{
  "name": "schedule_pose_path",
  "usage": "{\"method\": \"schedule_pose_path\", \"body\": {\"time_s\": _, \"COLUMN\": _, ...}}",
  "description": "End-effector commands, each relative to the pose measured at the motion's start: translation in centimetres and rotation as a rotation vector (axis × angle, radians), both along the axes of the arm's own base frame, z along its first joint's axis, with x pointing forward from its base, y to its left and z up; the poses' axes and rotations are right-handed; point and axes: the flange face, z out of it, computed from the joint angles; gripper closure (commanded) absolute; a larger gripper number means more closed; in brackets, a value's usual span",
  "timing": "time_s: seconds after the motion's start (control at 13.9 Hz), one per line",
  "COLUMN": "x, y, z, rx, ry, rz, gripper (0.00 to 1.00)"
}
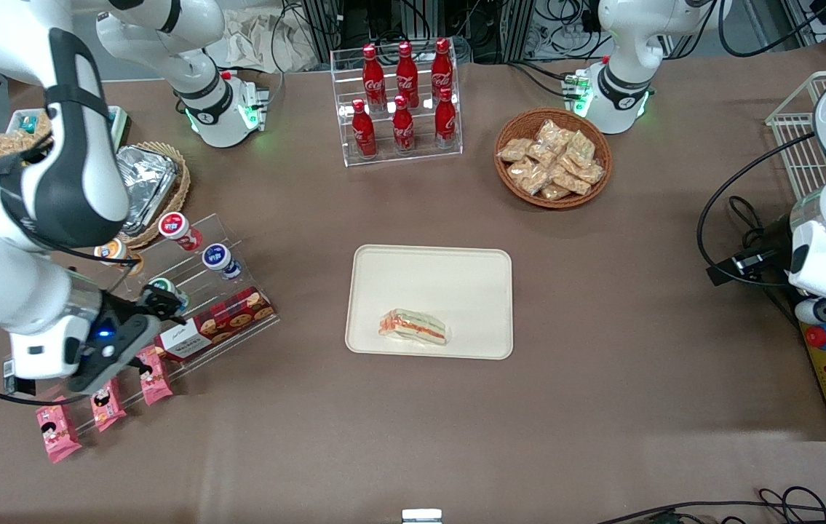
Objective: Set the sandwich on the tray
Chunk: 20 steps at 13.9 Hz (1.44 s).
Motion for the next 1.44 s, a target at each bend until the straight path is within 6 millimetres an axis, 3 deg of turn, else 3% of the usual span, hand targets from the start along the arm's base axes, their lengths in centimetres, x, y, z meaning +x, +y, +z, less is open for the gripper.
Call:
{"method": "schedule_pose_path", "body": {"time_s": 0.0, "x": -1.7, "y": -2.8, "z": 2.0, "rx": -0.01, "ry": 0.044, "rz": -0.183, "gripper": 0.02}}
{"method": "schedule_pose_path", "body": {"time_s": 0.14, "x": -2.7, "y": -5.4, "z": 3.9, "rx": -0.067, "ry": 0.049, "rz": -0.339, "gripper": 0.02}}
{"method": "schedule_pose_path", "body": {"time_s": 0.29, "x": -4.6, "y": -6.7, "z": 5.4, "rx": -0.109, "ry": 0.052, "rz": -0.462, "gripper": 0.02}}
{"method": "schedule_pose_path", "body": {"time_s": 0.57, "x": -9.5, "y": -7.1, "z": 6.8, "rx": -0.162, "ry": 0.05, "rz": -0.596, "gripper": 0.02}}
{"method": "schedule_pose_path", "body": {"time_s": 0.79, "x": -11.5, "y": -7.1, "z": 8.0, "rx": -0.162, "ry": 0.044, "rz": -0.616, "gripper": 0.02}}
{"method": "schedule_pose_path", "body": {"time_s": 1.37, "x": -12.7, "y": -9.1, "z": 9.2, "rx": -0.146, "ry": 0.059, "rz": -0.664, "gripper": 0.02}}
